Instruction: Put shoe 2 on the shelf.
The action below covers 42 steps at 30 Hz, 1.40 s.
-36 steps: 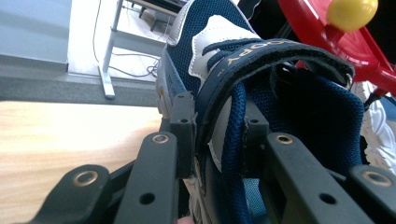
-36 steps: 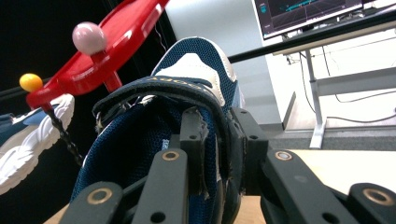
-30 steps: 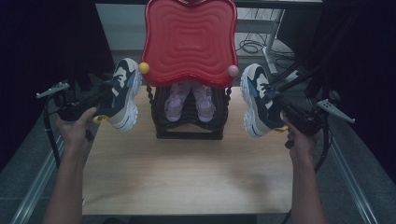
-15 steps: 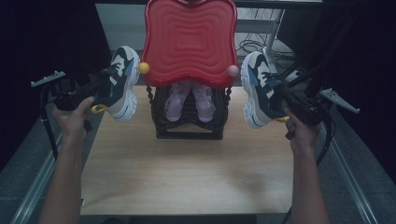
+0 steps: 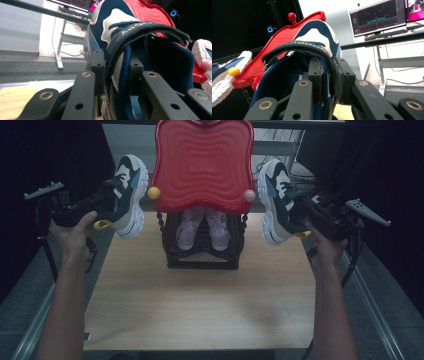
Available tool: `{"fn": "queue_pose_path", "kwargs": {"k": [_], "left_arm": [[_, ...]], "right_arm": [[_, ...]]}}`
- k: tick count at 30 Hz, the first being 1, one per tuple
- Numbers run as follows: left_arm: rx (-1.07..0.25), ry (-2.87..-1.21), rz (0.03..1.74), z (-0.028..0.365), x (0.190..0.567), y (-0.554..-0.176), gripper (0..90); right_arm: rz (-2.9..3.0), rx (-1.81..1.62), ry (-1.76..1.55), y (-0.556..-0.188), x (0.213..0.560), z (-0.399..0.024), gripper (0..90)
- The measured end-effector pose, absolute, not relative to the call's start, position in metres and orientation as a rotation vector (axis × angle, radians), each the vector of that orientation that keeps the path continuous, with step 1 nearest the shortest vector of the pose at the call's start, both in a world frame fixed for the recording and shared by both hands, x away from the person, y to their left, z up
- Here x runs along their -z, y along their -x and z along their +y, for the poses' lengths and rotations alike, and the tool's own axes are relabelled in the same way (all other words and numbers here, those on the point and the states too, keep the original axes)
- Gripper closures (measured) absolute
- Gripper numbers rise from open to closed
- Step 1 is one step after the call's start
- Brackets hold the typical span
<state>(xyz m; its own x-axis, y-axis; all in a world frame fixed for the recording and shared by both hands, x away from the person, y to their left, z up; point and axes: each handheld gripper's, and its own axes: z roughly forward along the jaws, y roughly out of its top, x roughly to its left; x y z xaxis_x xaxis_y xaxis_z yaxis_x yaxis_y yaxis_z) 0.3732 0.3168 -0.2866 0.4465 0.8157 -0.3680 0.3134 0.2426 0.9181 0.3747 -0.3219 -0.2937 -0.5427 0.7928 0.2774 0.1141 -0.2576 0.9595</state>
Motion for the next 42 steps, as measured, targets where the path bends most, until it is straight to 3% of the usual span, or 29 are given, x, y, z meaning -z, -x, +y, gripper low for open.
{"fn": "queue_pose_path", "kwargs": {"k": [42], "left_arm": [[-0.516, -1.322, 1.018, 0.288, 0.213, -0.382, 73.8]], "right_arm": [[1.491, -1.934, -1.050, -0.391, 0.216, -0.296, 76.4]]}}
